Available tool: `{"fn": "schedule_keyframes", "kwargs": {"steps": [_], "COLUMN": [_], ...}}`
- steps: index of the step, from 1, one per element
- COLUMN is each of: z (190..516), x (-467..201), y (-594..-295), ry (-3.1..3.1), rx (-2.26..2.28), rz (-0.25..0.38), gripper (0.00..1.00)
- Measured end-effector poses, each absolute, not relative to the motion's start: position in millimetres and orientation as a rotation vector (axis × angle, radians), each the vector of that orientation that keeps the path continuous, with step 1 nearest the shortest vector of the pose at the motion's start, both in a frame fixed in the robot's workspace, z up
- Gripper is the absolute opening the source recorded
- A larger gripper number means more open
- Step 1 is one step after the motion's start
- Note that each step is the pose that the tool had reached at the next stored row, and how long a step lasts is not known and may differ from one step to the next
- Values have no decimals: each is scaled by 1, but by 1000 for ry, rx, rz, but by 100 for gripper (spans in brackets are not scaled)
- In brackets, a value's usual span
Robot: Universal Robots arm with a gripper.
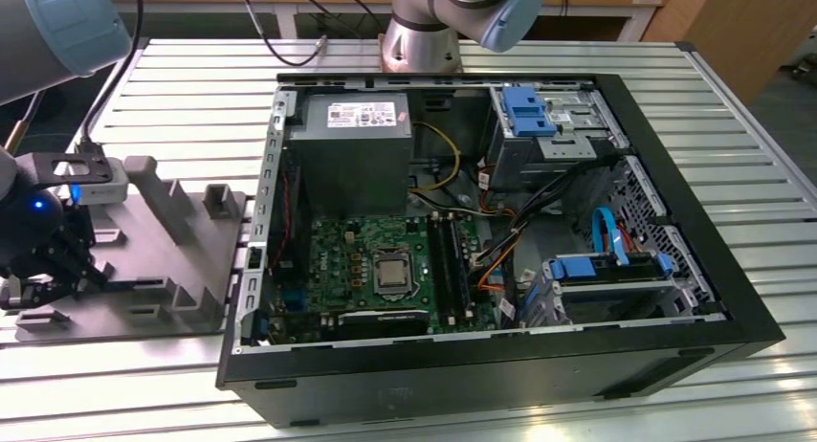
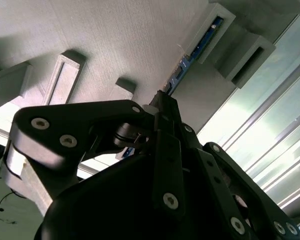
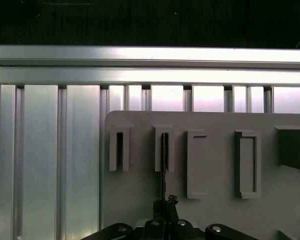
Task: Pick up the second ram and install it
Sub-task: 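Pick up the second ram and move it above second insertion slot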
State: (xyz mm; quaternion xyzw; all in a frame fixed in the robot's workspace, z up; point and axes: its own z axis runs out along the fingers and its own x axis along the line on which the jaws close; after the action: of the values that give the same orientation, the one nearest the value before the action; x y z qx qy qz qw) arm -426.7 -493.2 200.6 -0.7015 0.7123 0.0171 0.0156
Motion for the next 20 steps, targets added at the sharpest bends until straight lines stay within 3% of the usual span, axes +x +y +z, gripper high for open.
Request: {"fn": "schedule_keyframes", "kwargs": {"steps": [20], "z": [202], "x": [-427], "y": [-493], "ry": [2242], "rx": [-2154], "rz": [53], "gripper": [11]}}
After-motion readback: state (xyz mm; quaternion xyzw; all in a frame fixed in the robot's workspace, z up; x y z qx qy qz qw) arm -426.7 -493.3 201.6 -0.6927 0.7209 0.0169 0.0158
